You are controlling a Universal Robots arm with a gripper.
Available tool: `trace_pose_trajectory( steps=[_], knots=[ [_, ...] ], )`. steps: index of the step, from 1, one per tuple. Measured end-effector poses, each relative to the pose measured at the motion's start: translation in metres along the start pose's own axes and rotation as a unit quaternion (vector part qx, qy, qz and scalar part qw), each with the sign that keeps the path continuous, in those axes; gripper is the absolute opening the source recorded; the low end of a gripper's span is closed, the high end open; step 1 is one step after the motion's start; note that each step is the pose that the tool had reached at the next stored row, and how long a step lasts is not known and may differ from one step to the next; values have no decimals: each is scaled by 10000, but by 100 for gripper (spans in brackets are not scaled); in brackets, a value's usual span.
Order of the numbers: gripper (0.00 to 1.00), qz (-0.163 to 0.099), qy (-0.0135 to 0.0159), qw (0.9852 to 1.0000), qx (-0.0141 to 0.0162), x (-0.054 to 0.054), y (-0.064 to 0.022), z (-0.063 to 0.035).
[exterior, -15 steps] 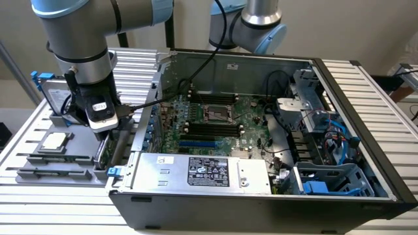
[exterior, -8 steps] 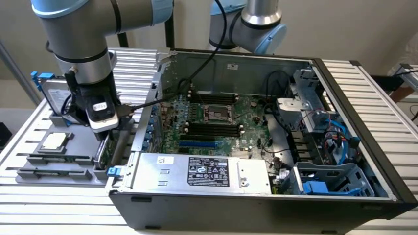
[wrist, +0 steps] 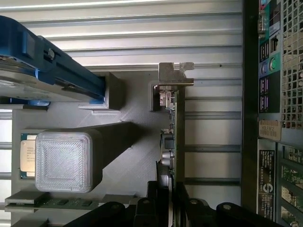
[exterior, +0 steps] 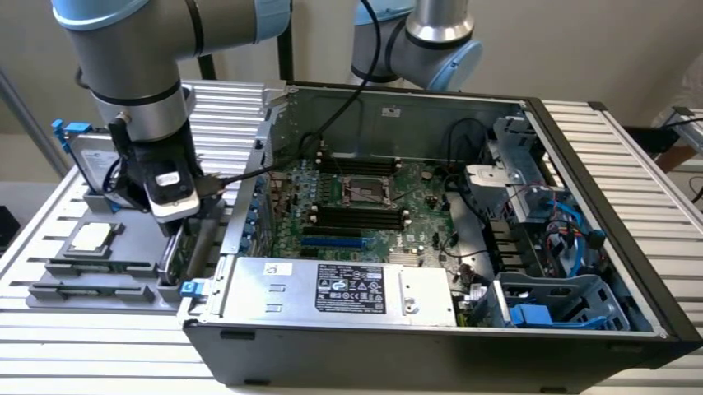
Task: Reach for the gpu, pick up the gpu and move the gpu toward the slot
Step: 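Pick up the gpu and move the gpu toward the slot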
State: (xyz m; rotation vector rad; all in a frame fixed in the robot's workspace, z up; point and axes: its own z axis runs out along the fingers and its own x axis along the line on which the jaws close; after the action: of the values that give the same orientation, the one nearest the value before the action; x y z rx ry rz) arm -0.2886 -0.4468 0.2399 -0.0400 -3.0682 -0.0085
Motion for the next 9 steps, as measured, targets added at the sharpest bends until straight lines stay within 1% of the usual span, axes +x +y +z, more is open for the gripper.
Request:
trace_pose_trajectory(
  steps=[5, 9],
  knots=[
    [26, 254, 5, 9997, -18, 0, 0, 1],
    [26, 272, 5, 9996, -20, -1, 0, 1]
  ],
)
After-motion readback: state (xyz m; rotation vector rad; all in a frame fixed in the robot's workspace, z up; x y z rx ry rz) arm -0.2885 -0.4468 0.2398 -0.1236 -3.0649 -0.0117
